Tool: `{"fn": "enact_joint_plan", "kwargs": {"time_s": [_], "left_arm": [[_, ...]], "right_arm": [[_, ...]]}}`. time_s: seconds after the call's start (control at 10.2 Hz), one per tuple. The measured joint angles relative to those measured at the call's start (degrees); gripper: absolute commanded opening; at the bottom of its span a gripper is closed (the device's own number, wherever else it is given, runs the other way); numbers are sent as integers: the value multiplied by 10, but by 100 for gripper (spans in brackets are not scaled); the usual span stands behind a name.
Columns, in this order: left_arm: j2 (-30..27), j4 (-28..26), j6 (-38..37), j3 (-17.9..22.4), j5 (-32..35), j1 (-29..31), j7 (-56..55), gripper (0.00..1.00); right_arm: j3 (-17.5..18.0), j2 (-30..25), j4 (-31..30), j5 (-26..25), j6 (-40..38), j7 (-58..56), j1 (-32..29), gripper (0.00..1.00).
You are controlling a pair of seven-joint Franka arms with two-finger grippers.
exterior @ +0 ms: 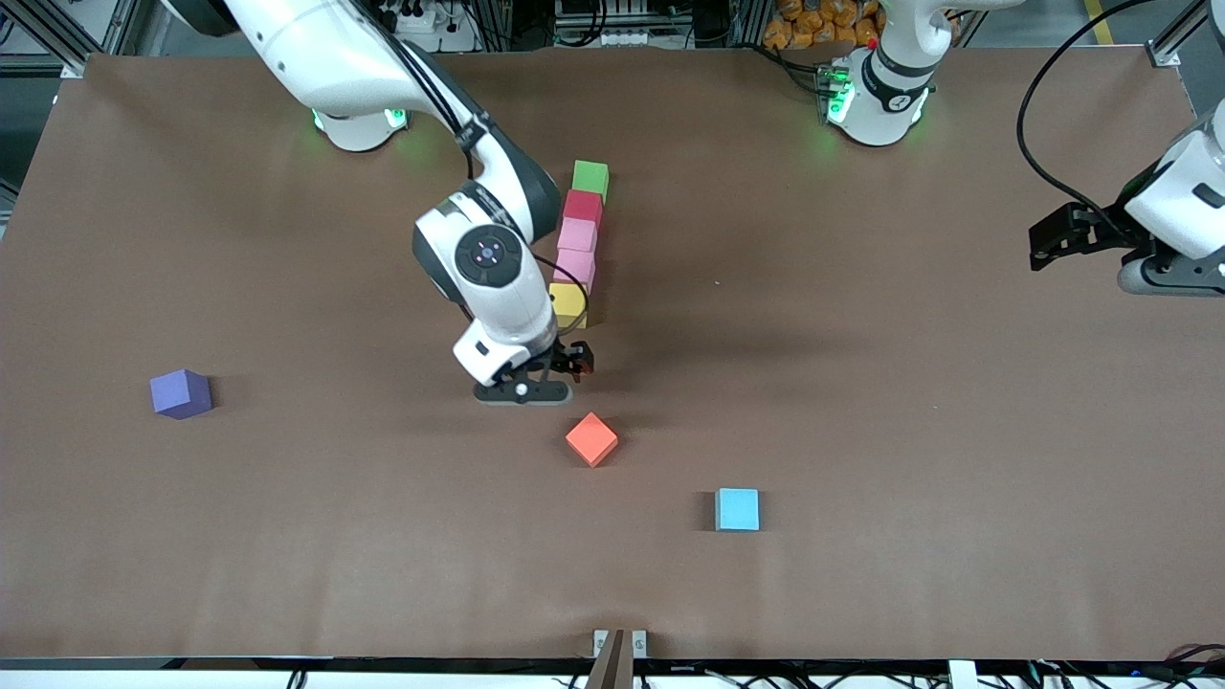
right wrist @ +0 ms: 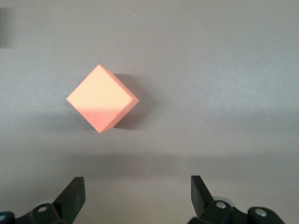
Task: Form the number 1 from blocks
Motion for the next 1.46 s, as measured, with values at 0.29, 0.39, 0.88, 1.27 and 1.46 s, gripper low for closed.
{"fn": "enact_joint_plan", "kwargs": {"time_s": [0.29,0.39,0.88,1.27,1.46], "left_arm": [[-1,1,-2,-3,0,0,0,100],[-1,1,-2,-4,0,-1,0,100],[-1,1,-3,-9,0,-1,0,100],[-1,1,-3,-9,0,2,0,100],[-2,1,-4,-9,0,2,0,100]], "right_arm": [[0,29,30,-1,7,-60,3,100],[-1,29,33,-1,7,-63,2,100],[-6,-31,52,-1,-55,-80,-62,100],[-7,-140,-11,9,-101,-162,-183,100],[-16,-206,-39,39,-163,-221,-228,100]]}}
